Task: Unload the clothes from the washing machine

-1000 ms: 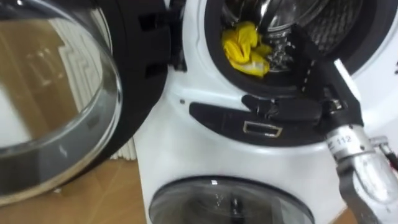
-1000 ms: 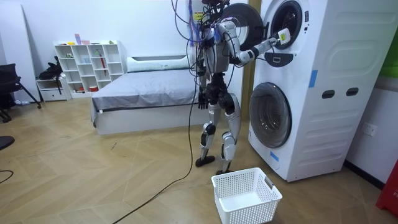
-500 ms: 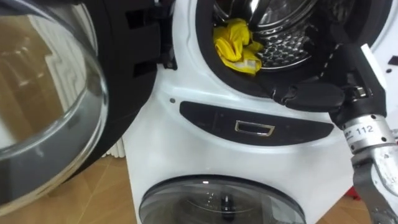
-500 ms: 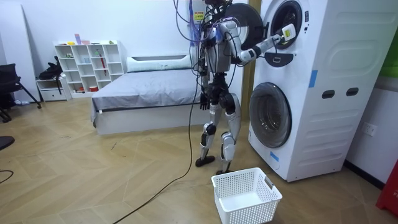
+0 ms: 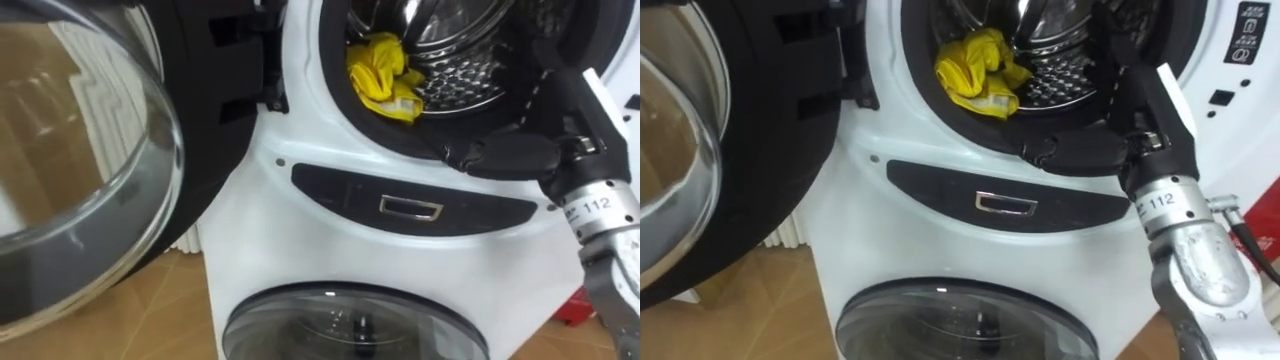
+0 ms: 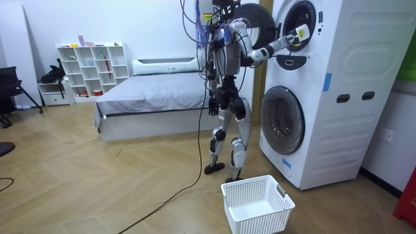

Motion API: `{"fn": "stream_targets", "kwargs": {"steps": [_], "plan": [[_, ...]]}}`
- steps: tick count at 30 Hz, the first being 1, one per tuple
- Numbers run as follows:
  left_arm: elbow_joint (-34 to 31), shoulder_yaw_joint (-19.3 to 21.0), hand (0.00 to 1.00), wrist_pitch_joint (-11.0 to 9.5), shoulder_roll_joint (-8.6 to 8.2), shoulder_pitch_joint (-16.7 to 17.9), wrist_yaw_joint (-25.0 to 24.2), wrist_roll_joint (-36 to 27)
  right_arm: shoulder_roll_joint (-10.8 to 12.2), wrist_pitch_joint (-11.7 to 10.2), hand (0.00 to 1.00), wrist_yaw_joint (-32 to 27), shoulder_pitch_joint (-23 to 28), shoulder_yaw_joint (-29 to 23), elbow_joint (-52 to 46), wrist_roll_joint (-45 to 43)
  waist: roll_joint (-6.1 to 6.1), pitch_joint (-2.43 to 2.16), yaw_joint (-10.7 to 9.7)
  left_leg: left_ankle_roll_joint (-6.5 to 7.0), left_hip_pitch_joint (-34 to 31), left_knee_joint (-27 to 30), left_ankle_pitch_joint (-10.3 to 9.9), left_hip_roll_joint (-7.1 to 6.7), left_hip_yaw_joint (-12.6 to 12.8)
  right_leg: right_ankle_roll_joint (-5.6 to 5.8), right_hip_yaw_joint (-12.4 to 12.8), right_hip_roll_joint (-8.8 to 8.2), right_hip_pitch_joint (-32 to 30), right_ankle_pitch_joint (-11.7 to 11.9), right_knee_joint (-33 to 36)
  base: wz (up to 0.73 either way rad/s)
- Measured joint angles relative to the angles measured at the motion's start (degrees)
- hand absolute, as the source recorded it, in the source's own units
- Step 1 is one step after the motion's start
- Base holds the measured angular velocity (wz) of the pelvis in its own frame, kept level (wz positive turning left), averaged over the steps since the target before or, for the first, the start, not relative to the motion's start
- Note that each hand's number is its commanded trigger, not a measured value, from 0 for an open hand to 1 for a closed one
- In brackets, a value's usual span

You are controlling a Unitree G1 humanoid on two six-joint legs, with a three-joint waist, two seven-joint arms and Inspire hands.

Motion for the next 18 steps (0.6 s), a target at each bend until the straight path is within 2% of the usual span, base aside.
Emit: {"fn": "stream_targets", "kwargs": {"steps": [2,5,12,16,18], "plan": [[0.13,1.36,0.00,0.50,0.11,0.03,-0.19,1.18,-0.73,0.96,0.00,1.24,-1.09,0.00,1.70,1.62,-0.85,0.11,-0.23,0.00,-0.03,0.19,0.00,-0.05,-0.04,0.00,-0.17,-0.14,-0.04,0.00,0.31,0.00],[0.14,2.24,0.00,0.88,0.18,0.28,-0.84,2.97,-0.90,1.72,0.00,2.47,-2.68,0.00,4.39,4.09,-1.59,-0.01,-0.55,0.00,-0.03,0.48,0.01,-0.07,-0.05,-0.17,-0.30,-0.23,0.08,0.11,0.37,0.00],[-0.31,2.81,0.00,2.24,0.18,0.40,-1.41,3.25,-0.89,2.41,0.00,4.04,-8.13,1.73,11.55,4.76,-1.90,0.09,-0.90,0.02,-0.69,2.11,-0.04,-0.12,-0.34,-0.39,0.05,-0.35,0.23,0.41,0.42,0.01],[-3.48,2.82,0.00,2.98,-0.03,1.36,-1.43,3.29,-0.90,2.52,0.00,3.48,-11.88,3.02,16.45,4.65,-2.41,-0.02,-0.28,-0.22,-1.76,2.31,0.67,-0.85,-0.49,0.11,-0.26,-0.94,-0.71,0.53,0.43,0.01],[-4.10,2.81,0.00,3.52,-0.03,1.40,-1.44,3.47,-0.90,3.59,0.00,2.83,-12.95,3.05,17.59,4.36,-2.48,-0.03,0.31,-0.08,-2.06,2.35,1.00,-0.79,-0.54,0.00,-0.70,-1.27,-0.90,0.88,0.42,0.04]]}}
